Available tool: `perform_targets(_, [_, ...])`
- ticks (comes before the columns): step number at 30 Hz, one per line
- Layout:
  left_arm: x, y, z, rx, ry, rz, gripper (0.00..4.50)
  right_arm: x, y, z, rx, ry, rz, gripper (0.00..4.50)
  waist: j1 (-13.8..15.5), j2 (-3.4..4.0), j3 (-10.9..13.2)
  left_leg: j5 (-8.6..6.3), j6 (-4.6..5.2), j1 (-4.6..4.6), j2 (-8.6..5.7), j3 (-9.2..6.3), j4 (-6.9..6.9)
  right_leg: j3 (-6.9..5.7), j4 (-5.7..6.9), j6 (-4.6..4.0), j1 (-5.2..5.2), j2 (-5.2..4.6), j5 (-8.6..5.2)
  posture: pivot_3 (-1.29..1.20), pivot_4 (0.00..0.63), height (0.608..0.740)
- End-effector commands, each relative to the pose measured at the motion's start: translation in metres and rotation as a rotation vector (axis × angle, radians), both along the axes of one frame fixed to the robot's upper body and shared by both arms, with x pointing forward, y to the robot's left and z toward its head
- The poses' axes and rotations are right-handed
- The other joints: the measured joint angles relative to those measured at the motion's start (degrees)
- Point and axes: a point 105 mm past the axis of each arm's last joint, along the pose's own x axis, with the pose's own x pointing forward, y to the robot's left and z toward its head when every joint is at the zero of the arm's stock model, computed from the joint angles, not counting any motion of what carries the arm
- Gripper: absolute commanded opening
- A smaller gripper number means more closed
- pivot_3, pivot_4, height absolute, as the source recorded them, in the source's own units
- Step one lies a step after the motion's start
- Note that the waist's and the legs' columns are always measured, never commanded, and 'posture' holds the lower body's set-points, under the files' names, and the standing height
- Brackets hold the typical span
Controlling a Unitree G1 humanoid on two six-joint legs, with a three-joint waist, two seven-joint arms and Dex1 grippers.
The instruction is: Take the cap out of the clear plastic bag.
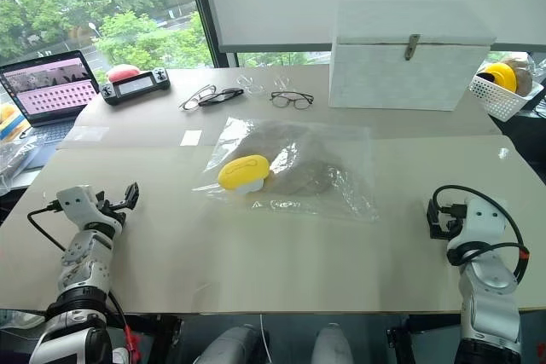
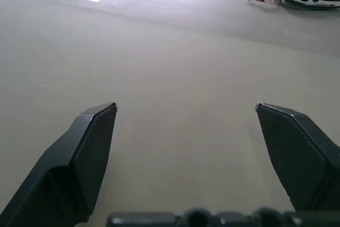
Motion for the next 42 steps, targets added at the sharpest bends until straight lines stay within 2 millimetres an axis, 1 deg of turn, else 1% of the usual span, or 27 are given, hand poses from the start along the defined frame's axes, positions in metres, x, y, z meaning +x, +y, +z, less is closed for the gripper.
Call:
perform_targets(1, [-0.002,-0.006,-0.015,-0.001,0.064,-0.035,4.5,-0.002,-0.004,0.021,-0.039,-0.072,-0.011,4.45,0.0,0.0,0.0,0.0,0.0,0.0,0.0,0.0,0.0,0.0,0.0,0.0,0.0,0.0,0.0,0.0,0.15,0.74])
perform_targets(4, [0.011,-0.025,0.005,0.024,0.032,-0.177,4.5,0.002,-0.001,0.045,-0.067,-0.113,0.016,4.45,0.1,0.0,0.0,0.0,0.0,-0.04,-0.01,0.0,0.0,0.0,0.0,0.0,-0.01,0.0,0.0,0.0,0.15,0.74])
perform_targets(6, [0.017,-0.037,0.022,0.043,0.005,-0.287,4.5,0.006,0.01,0.062,-0.043,-0.14,0.089,4.45,0.2,0.05,0.0,0.01,0.01,-0.14,-0.04,0.0,0.04,0.0,0.0,0.0,-0.07,-0.01,0.0,0.0,0.15,0.74])
perform_targets(7, [0.018,-0.044,0.031,0.074,-0.005,-0.353,4.5,0.008,0.02,0.071,-0.009,-0.151,0.157,4.45,0.2,-0.08,0.1,0.02,0.03,-0.19,-0.06,-0.01,0.06,0.0,0.0,0.0,-0.09,-0.01,0.01,0.0,0.15,0.74])
perform_targets(8, [0.019,-0.051,0.039,0.112,-0.013,-0.416,4.5,0.009,0.034,0.079,0.034,-0.161,0.242,4.45,0.3,-0.37,0.3,0.03,0.03,-0.22,-0.05,-0.01,0.07,-0.01,0.0,0.0,-0.09,0.0,0.01,0.0,0.15,0.74])
perform_targets(10, [0.016,-0.07,0.059,0.157,-0.022,-0.582,4.5,0.008,0.087,0.111,0.177,-0.198,0.535,4.45,0.1,-0.92,0.6,0.03,0.03,-0.4,0.0,-0.06,0.12,-0.02,-0.08,-0.03,-0.22,0.12,0.05,0.0,0.15,0.74])
perform_targets(11, [0.011,-0.083,0.069,0.203,-0.02,-0.692,4.5,-0.001,0.118,0.124,0.181,-0.175,0.713,4.45,-0.1,-1.06,0.7,0.03,0.03,-0.56,0.03,-0.08,0.16,0.0,-0.1,-0.07,-0.36,0.17,0.09,0.0,0.15,0.74])
perform_targets(12, [0.006,-0.092,0.074,0.233,-0.013,-0.766,4.5,-0.009,0.136,0.13,0.175,-0.145,0.825,4.45,-0.3,-1.14,0.7,0.03,0.04,-0.73,0.03,-0.09,0.16,0.02,-0.12,-0.16,-0.57,0.18,0.15,0.0,0.15,0.74])
perform_targets(13, [0.0,-0.1,0.081,0.277,-0.011,-0.847,4.5,-0.022,0.157,0.135,0.175,-0.107,0.961,4.45,-0.5,-1.17,0.8,0.03,0.04,-1.07,0.03,-0.09,0.21,0.07,-0.11,-0.3,-0.91,0.21,0.24,0.0,0.15,0.74])
perform_targets(14, [-0.005,-0.105,0.084,0.304,-0.008,-0.899,4.5,-0.031,0.17,0.137,0.177,-0.077,1.047,4.45,-0.5,-1.21,0.8,0.03,0.04,-1.24,0.02,-0.11,0.2,0.06,-0.12,-0.67,-1.08,0.21,0.46,0.0,0.15,0.74])
perform_targets(15, [-0.01,-0.11,0.096,0.309,0.0,-0.974,4.5,-0.056,0.194,0.14,0.158,-0.026,1.239,4.45,-0.4,-1.22,0.8,-0.05,0.07,-1.25,0.02,-0.12,0.21,0.06,-0.13,-0.89,-1.1,0.22,0.59,0.0,0.15,0.74])
perform_targets(16, [-0.015,-0.113,0.104,0.309,0.008,-1.028,4.5,-0.075,0.209,0.141,0.146,0.022,1.373,4.45,-0.4,-1.24,0.8,-0.09,0.1,-1.24,0.02,-0.12,0.17,0.07,-0.18,-0.91,-1.1,0.21,0.6,0.0,0.15,0.74])
perform_targets(18, [-0.021,-0.118,0.116,0.31,0.025,-1.106,4.5,-0.097,0.223,0.14,0.126,0.088,1.517,4.45,-0.3,-1.26,0.8,-0.15,0.18,-1.4,0.02,-0.12,0.1,0.03,-0.3,-0.92,-1.26,0.22,0.6,0.0,0.15,0.74])
perform_targets(20, [-0.025,-0.124,0.126,0.337,0.044,-1.175,4.5,-0.099,0.23,0.138,0.094,0.122,1.544,4.45,-0.2,-1.4,0.9,-0.27,0.33,-1.41,-0.02,-0.08,0.21,0.04,-0.37,-0.92,-1.19,0.19,0.59,0.0,0.15,0.74])
perform_targets(22, [-0.025,-0.128,0.13,0.354,0.057,-1.208,4.5,-0.097,0.233,0.137,0.082,0.132,1.548,4.45,0.0,-1.63,1.0,-0.33,0.41,-1.4,-0.07,-0.06,0.37,0.03,-0.43,-0.89,-1.08,0.15,0.6,0.0,0.15,0.74])
perform_targets(26, [-0.016,-0.145,0.142,0.399,0.014,-1.239,4.5,-0.095,0.236,0.132,0.074,0.14,1.535,4.45,0.3,-1.78,1.2,-0.31,0.4,-1.41,-0.06,-0.04,0.54,0.07,-0.5,-0.69,-1.01,0.16,0.67,0.0,0.15,0.74])
perform_targets(28, [-0.014,-0.152,0.14,0.418,0.019,-1.255,4.5,-0.093,0.236,0.13,0.074,0.147,1.523,4.45,0.6,-1.8,1.2,-0.29,0.36,-1.43,-0.02,-0.05,0.63,0.05,-0.41,-0.57,-1.02,0.19,0.61,0.0,0.15,0.74])
perform_targets(29, [-0.01,-0.158,0.139,0.415,0.015,-1.267,4.5,-0.093,0.236,0.128,0.075,0.153,1.516,4.45,0.8,-1.8,1.2,-0.29,0.36,-1.42,-0.01,-0.05,0.66,0.06,-0.39,-0.55,-1.01,0.2,0.6,0.0,0.15,0.74])
perform_targets(32, [0.008,-0.182,0.132,0.432,-0.002,-1.283,4.5,-0.094,0.236,0.125,0.077,0.16,1.504,4.45,1.2,-1.81,1.2,-0.29,0.36,-1.41,-0.03,-0.02,0.7,0.1,-0.35,-0.72,-1.01,0.19,0.71,0.0,0.15,0.74])
perform_targets(36, [0.023,-0.199,0.129,0.414,-0.013,-1.305,4.5,-0.095,0.237,0.124,0.081,0.155,1.493,4.45,1.4,-1.94,1.3,-0.29,0.37,-1.49,-0.06,-0.01,0.86,0.09,-0.36,-0.82,-0.99,0.19,0.81,0.0,0.15,0.74])
perform_targets(37, [0.029,-0.207,0.124,0.422,-0.005,-1.313,4.5,-0.095,0.237,0.124,0.082,0.152,1.486,4.45,1.4,-1.98,1.3,-0.29,0.37,-1.53,-0.08,-0.01,0.9,0.09,-0.36,-0.82,-1.01,0.18,0.81,0.0,0.15,0.74])
perform_targets(39, [0.042,-0.221,0.109,0.456,0.033,-1.303,4.5,-0.097,0.237,0.124,0.086,0.145,1.471,4.45,1.4,-2.03,1.3,-0.29,0.38,-1.54,-0.1,0.0,0.94,0.09,-0.36,-0.81,-1.01,0.18,0.83,0.0,0.15,0.74])
perform_targets(40, [0.047,-0.225,0.101,0.483,0.06,-1.299,4.5,-0.097,0.237,0.124,0.086,0.143,1.465,4.45,1.5,-2.06,1.3,-0.29,0.38,-1.53,-0.11,0.0,0.96,0.08,-0.35,-0.8,-0.98,0.17,0.83,0.0,0.15,0.74])
perform_targets(42, [0.05,-0.228,0.094,0.519,0.079,-1.306,4.5,-0.098,0.237,0.125,0.088,0.138,1.458,4.45,1.3,-2.11,1.4,-0.29,0.38,-1.54,-0.12,0.0,0.98,0.08,-0.35,-0.78,-0.96,0.16,0.85,0.0,0.15,0.74])
